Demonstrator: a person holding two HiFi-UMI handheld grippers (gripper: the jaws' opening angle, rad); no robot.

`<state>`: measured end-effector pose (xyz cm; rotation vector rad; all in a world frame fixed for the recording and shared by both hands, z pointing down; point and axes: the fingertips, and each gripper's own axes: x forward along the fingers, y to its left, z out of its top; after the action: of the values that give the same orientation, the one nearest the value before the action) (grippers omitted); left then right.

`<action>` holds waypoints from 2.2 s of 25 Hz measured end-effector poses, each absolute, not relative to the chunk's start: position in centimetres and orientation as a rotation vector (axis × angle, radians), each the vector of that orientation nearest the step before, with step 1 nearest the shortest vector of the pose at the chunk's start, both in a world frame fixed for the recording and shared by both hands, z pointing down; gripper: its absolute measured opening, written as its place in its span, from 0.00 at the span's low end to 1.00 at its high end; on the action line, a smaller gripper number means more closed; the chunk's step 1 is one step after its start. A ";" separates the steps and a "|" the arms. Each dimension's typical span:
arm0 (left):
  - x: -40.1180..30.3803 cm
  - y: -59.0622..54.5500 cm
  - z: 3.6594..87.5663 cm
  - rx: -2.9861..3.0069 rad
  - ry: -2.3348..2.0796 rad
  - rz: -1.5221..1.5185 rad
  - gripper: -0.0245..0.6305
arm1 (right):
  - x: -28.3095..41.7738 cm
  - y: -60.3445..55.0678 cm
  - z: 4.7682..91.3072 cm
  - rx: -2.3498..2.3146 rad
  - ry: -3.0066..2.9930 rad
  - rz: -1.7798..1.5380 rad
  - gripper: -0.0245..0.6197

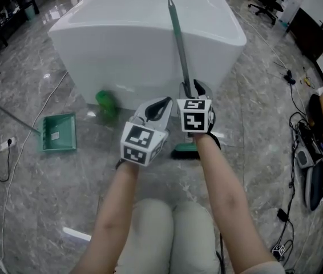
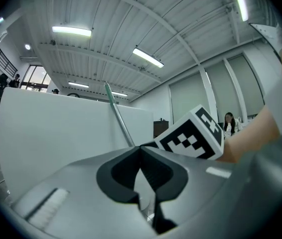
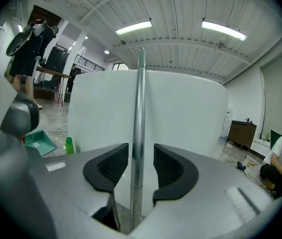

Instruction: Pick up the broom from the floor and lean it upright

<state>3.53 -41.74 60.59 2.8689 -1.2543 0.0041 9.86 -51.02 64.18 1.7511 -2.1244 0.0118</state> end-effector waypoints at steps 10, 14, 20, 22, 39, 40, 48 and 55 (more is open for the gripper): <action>4.6 -40.5 57.6 2.816 -1.221 0.088 0.04 | 9.2 -46.1 60.6 1.611 -2.225 0.040 0.22; 4.9 -39.2 52.5 2.815 -1.214 0.107 0.04 | 8.3 -42.8 54.8 1.564 -2.309 0.040 0.04; 4.0 -36.9 42.3 2.825 -1.201 0.081 0.04 | 4.8 -36.8 44.6 1.404 -2.452 0.003 0.04; 3.4 -35.5 38.3 2.849 -1.201 0.097 0.04 | 3.6 -34.4 40.9 1.375 -2.490 0.002 0.04; -0.2 -25.5 10.5 2.957 -1.076 -0.142 0.04 | 1.1 -24.4 11.5 1.583 -2.628 -0.136 0.04; -0.1 -25.4 10.0 2.970 -1.079 -0.135 0.04 | 1.1 -24.5 11.0 1.589 -2.631 -0.135 0.04; 0.6 -26.6 7.6 2.979 -1.133 -0.153 0.04 | 1.9 -25.7 8.5 1.605 -2.627 -0.139 0.04; 1.8 -26.6 6.9 2.971 -1.181 -0.159 0.04 | 3.1 -25.8 7.7 1.584 -2.640 -0.158 0.04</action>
<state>1.79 -26.55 6.89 2.9707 -1.1808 -0.1594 3.08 -25.83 7.69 1.5837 -2.6396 -0.1577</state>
